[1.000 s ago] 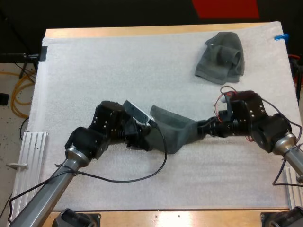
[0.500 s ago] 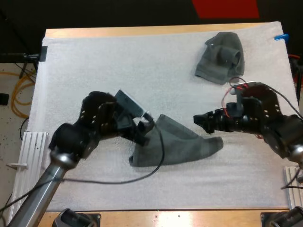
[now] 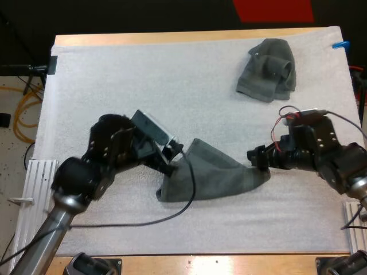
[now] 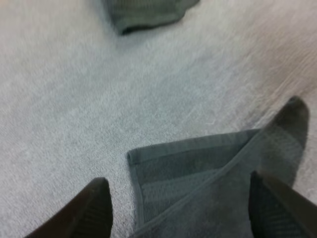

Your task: Pick towel from pile fold and stack

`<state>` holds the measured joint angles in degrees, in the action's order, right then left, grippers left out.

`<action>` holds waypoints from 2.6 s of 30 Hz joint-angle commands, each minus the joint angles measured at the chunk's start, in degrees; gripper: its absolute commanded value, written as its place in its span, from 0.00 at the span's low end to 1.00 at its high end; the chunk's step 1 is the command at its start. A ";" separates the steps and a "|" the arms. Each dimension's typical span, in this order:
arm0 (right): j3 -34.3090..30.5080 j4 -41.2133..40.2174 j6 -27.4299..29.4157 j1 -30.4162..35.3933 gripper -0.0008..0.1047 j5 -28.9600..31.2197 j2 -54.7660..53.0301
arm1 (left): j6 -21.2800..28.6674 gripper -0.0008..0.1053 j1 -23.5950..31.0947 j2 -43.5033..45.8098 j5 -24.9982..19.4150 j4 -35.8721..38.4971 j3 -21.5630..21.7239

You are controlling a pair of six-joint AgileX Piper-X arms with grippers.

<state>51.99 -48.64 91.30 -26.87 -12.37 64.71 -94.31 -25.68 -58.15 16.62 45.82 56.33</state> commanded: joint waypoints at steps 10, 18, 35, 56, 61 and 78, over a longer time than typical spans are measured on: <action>-3.51 4.32 7.18 3.79 0.71 0.16 9.68 | -0.28 0.55 -0.16 -4.14 -0.12 1.21 -0.03; -3.50 4.47 12.01 6.69 0.62 -11.61 18.23 | -0.11 0.55 -0.16 -2.92 -0.12 9.25 -0.03; -3.50 -10.40 24.02 6.53 0.01 -13.09 19.04 | -0.36 0.55 -0.16 3.40 -0.12 10.07 -0.03; -12.22 -16.67 20.35 -9.37 0.06 12.37 5.30 | 0.57 0.55 -0.16 3.36 -0.12 8.27 -0.03; -12.22 -16.52 15.95 -9.37 0.43 12.37 -1.26 | 0.81 0.55 -0.16 3.21 -0.12 5.23 -0.03; -19.93 -15.52 -16.47 -9.27 0.65 12.33 -8.10 | 1.33 0.55 -0.16 0.76 -0.12 3.55 -0.03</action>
<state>32.40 -64.54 76.13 -36.24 0.00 56.81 -93.00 -25.68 -57.28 16.55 49.58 56.20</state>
